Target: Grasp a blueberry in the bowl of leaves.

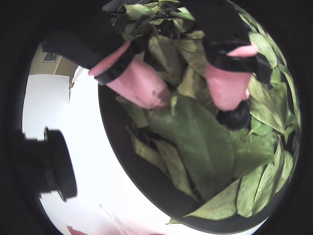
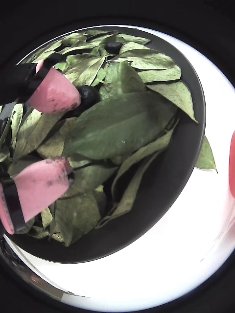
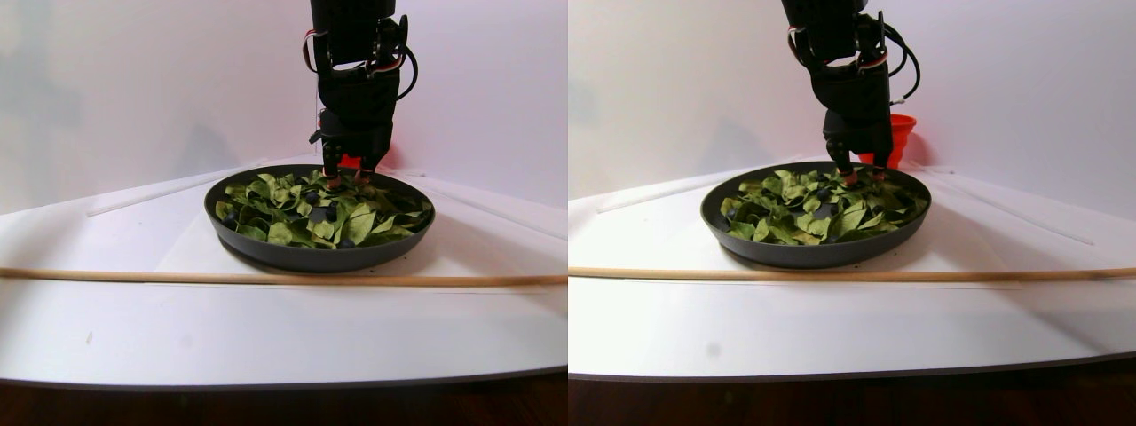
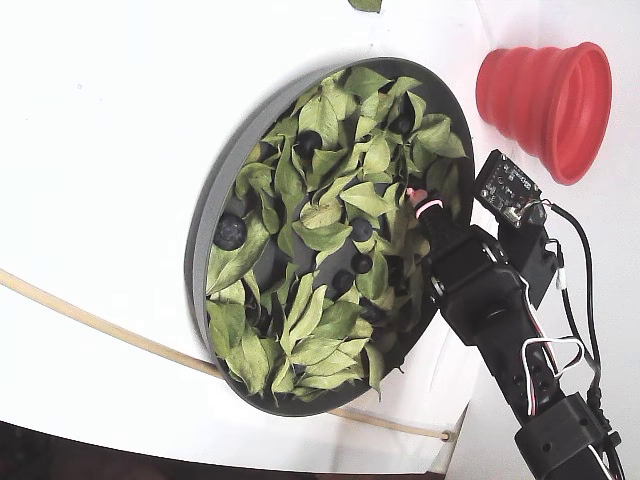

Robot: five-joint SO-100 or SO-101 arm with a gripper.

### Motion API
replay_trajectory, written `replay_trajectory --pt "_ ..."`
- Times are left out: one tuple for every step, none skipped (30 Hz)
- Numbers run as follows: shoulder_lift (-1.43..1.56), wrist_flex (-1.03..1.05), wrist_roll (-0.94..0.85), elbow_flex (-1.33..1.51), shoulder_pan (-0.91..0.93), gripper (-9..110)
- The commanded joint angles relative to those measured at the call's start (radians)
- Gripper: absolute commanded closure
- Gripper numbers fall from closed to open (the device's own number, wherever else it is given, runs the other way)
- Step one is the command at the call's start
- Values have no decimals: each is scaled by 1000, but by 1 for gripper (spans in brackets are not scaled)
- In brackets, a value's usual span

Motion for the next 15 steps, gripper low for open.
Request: replay_trajectory --pt "44 -11 -8 -49 18 84" --pt "44 -11 -9 -49 18 84" --pt "44 -11 -9 -49 18 84" --pt "44 -11 -9 -49 18 84" --pt "49 -11 -9 -46 18 84" --pt "54 -11 -9 -43 18 84" --pt "58 -11 -9 -41 18 84" --pt "60 -11 -9 -40 18 84" --pt "60 -11 -11 -40 18 84" --pt "61 -11 -11 -38 18 84" --pt "63 -11 -12 -37 18 84" --pt "63 -11 -14 -35 18 84" --pt "63 -11 -15 -35 18 84" --pt "63 -11 -15 -35 20 84" --pt "63 -11 -15 -35 21 84"
